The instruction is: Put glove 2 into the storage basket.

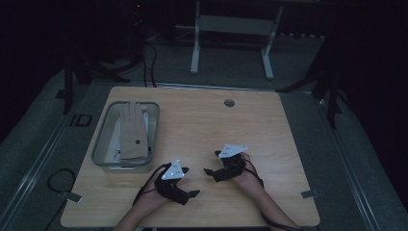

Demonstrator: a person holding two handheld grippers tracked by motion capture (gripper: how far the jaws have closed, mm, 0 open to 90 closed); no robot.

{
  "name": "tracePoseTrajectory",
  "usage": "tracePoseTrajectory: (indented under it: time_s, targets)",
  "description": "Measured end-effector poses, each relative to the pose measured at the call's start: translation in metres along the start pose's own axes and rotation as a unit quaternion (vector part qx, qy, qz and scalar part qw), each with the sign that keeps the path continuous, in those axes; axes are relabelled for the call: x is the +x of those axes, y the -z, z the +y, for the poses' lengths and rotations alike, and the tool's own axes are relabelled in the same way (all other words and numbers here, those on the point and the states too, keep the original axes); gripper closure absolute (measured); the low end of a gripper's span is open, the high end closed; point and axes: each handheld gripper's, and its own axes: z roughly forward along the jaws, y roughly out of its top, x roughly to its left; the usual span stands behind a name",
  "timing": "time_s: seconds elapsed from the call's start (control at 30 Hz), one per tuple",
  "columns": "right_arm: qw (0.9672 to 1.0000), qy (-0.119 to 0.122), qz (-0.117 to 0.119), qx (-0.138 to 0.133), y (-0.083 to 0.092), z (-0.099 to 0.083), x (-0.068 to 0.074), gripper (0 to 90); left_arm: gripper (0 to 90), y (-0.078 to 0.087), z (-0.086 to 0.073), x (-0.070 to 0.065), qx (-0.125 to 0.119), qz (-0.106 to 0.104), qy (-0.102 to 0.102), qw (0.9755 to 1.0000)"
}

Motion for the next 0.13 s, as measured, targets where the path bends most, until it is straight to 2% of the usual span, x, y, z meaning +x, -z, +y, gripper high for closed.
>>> tracePoseTrajectory:
  time_s: [0.13]
  targets:
    - [1.0, -0.003, -0.001, 0.002, -0.0011, -0.0009, -0.0013, 14.1, 9.1, 0.0018, -0.0002, 0.0017, -0.007, -0.006, 0.007, 0.9999]
